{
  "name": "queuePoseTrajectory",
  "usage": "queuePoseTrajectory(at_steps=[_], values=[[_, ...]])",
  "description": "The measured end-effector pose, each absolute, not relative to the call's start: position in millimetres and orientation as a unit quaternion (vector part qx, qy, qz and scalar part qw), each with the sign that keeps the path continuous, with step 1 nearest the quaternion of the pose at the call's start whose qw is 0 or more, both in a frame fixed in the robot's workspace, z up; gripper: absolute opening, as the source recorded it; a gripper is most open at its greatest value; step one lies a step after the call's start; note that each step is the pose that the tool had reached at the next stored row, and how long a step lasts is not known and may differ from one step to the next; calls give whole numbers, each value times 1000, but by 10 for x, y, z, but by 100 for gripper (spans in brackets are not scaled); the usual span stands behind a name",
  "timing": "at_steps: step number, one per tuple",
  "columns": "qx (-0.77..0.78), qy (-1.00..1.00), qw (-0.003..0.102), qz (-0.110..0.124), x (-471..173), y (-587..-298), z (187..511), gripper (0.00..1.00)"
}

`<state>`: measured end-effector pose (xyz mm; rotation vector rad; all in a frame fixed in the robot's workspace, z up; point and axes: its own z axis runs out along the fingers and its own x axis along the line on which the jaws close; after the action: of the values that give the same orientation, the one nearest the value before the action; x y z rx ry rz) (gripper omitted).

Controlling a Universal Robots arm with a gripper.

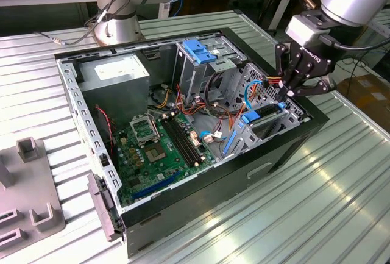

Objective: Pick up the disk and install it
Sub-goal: 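Insert the first disk wire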

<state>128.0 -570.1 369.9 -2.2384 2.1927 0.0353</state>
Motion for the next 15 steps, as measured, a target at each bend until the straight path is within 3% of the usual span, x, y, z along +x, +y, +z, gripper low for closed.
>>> queuePoseTrajectory(at_steps=[15], values=[[-725,688,0,7,1385,-5602,3831,10]])
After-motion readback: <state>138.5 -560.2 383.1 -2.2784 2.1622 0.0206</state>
